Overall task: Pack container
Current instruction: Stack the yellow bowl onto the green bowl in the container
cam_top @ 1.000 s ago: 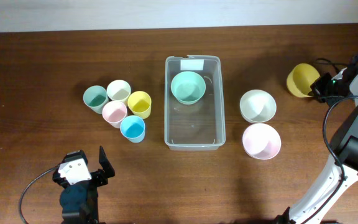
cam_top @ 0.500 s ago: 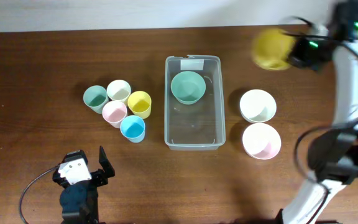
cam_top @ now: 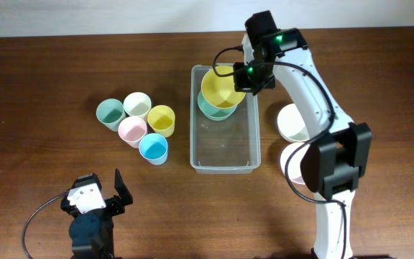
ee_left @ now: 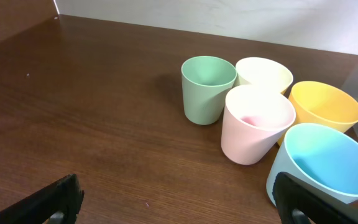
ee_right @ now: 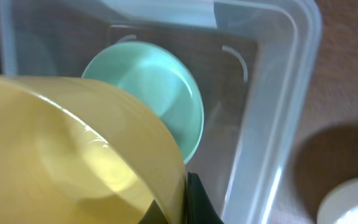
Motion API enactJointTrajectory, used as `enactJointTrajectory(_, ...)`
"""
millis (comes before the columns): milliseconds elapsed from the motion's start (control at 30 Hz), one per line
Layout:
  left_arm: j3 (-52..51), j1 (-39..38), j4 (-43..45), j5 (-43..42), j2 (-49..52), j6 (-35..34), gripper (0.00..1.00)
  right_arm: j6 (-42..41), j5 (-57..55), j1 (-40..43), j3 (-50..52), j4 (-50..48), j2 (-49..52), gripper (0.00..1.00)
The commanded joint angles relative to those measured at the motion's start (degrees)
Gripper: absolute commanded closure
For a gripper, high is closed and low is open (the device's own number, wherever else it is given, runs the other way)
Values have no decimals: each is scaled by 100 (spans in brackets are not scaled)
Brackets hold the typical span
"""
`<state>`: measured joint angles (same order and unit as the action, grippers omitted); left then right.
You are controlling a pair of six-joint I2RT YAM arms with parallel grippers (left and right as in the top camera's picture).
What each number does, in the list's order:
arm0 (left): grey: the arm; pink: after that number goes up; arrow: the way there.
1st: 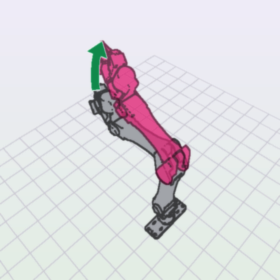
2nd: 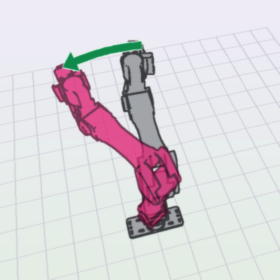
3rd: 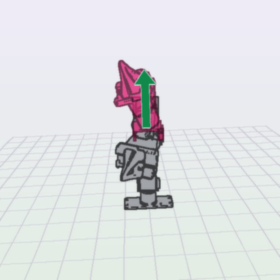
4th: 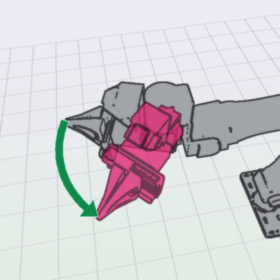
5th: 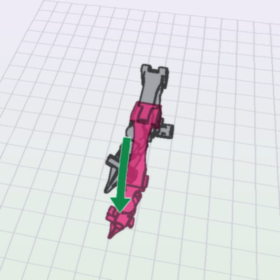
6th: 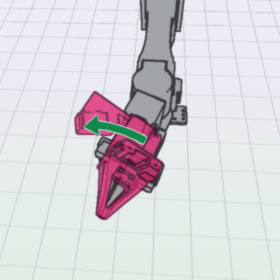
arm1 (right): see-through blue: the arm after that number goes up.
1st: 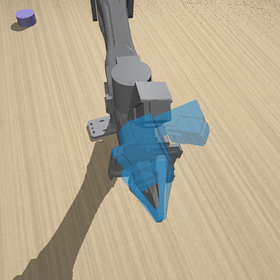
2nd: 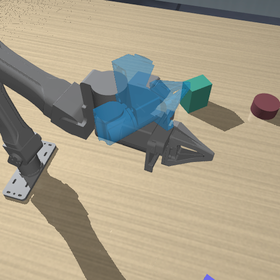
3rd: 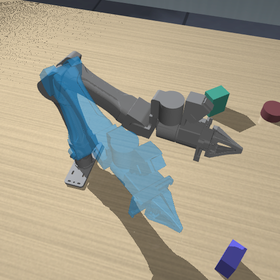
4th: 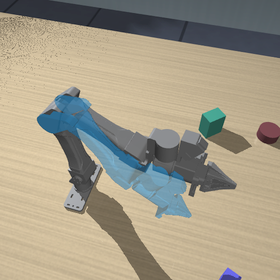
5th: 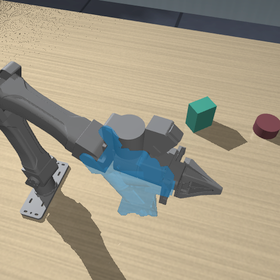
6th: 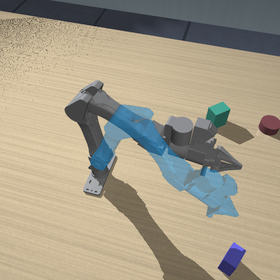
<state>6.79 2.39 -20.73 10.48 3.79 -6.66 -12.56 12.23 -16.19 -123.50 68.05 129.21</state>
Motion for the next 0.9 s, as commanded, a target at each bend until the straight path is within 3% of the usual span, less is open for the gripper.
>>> enactJointTrajectory(0,-44,-2,13,-61,-44,-11,0,328,422,7,11,-214,317,96)
enactJointTrajectory(167,-44,-2,13,-61,-44,-13,0,289,407,7,11,-516,498,96)
enactJointTrajectory(233,-44,-2,13,-61,-44,-11,0,291,409,7,13,-597,514,89)
enactJointTrajectory(300,-44,-2,13,-61,-44,-11,0,299,490,7,11,-741,514,72)
enactJointTrajectory(333,-44,-2,13,-61,-44,-11,0,341,590,9,4,-793,509,71)
enactJointTrajectory(633,-44,-2,13,-61,-44,-11,0,420,1003,485,-275,-275,-227,72)
enactJointTrajectory(667,-44,-2,13,-61,-44,-13,0,415,962,638,-286,-66,-424,76)
enactJointTrajectory(800,-44,-2,13,-61,-44,-11,0,398,540,1281,-284,1001,-813,74)
enactJointTrajectory(867,-44,-2,13,-61,-44,-11,0,389,9,1773,-264,1554,-800,55)
